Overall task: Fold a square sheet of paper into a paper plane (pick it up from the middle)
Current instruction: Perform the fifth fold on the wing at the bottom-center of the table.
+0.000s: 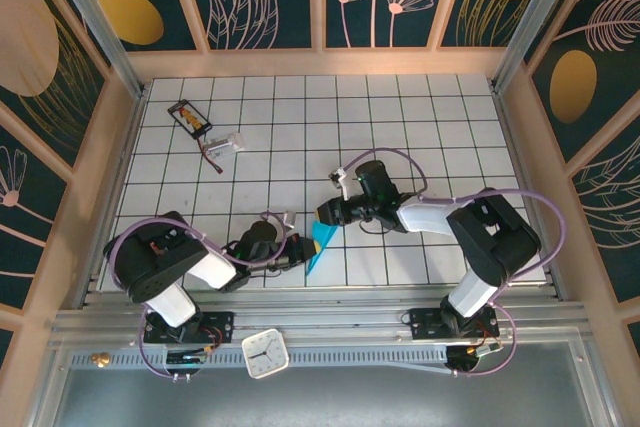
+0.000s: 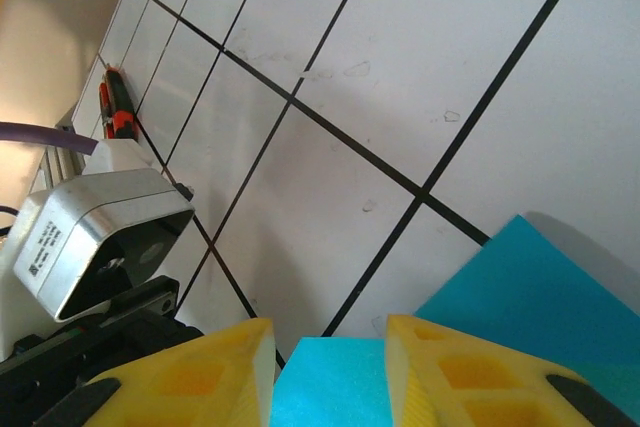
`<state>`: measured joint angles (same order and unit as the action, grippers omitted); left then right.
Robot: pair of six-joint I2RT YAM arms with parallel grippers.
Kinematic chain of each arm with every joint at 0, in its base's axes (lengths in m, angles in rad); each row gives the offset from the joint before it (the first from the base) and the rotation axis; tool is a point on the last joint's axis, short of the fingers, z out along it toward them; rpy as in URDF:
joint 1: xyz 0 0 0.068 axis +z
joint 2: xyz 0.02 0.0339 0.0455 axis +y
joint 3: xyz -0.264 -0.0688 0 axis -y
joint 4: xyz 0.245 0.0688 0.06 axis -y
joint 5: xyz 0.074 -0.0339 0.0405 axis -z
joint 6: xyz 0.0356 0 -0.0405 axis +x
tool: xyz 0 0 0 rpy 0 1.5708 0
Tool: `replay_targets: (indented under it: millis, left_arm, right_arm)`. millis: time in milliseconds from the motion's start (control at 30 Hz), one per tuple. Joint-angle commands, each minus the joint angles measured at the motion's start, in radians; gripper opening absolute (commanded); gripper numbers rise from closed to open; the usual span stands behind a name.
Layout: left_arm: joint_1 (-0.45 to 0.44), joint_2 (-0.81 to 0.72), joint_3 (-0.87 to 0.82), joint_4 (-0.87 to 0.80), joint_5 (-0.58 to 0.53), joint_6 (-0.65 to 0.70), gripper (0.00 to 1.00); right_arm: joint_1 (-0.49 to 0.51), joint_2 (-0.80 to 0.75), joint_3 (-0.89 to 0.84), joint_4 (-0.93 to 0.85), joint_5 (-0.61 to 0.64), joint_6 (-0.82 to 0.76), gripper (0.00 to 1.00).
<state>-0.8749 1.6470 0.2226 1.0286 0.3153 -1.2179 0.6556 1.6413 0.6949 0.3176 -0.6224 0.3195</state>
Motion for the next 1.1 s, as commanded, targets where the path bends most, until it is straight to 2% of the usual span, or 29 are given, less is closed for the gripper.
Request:
replay_targets:
  millis: [0, 1067]
  left_arm:
    - [0.011, 0.034, -0.013, 0.069, 0.019, -0.036, 0.00]
    - [0.021, 0.109, -0.048, 0.098, 0.007, -0.117, 0.00]
  right_arm:
    - [0.009, 0.020, -0.009, 0.034, 0.000, -0.013, 0.35]
    - [0.035, 0.115, 0.035, 0.023, -0.014, -0.020, 0.35]
